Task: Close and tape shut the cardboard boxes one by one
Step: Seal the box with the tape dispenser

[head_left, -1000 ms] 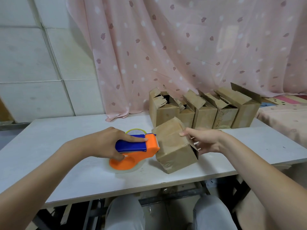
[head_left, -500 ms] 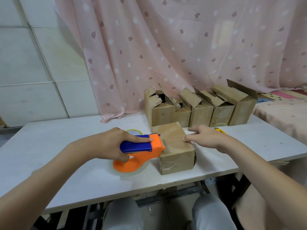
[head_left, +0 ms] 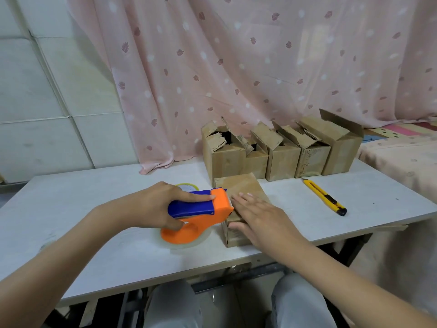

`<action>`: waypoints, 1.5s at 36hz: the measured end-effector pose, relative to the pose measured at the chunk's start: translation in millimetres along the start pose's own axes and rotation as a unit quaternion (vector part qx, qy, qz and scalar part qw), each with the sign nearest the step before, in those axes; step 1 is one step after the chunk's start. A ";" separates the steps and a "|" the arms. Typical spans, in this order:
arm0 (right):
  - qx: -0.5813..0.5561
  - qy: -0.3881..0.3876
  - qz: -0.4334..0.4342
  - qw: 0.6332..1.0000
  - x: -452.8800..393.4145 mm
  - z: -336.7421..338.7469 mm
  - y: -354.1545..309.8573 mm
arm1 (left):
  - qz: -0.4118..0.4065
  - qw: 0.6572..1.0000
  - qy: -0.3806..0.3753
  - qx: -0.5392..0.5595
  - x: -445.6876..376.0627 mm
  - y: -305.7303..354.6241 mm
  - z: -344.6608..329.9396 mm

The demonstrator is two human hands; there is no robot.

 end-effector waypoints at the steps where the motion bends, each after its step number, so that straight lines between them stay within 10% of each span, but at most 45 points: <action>1: 0.007 0.004 0.000 1.000 0.7 -2.2 1.4 | 0.000 1.000 0.001 0.002 0.6 -0.6 0.0; 33: -0.004 0.086 0.042 0.995 6.0 15.0 0.0 | 0.054 0.998 -0.030 -0.019 41.4 -31.0 8.2; 54: -0.108 -0.291 -0.370 0.876 -51.4 -35.7 37.8 | 0.042 0.999 -0.019 -0.017 31.3 -19.4 8.5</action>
Point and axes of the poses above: each hand's wrist, its own x-axis away from the middle knuckle, its own z-axis out of the back of the hand, y = z × x, the point moved 10 cm from there along -x, towards the middle knuckle, and after that the axes turned 1 degree about z, right-handed, at the moved point
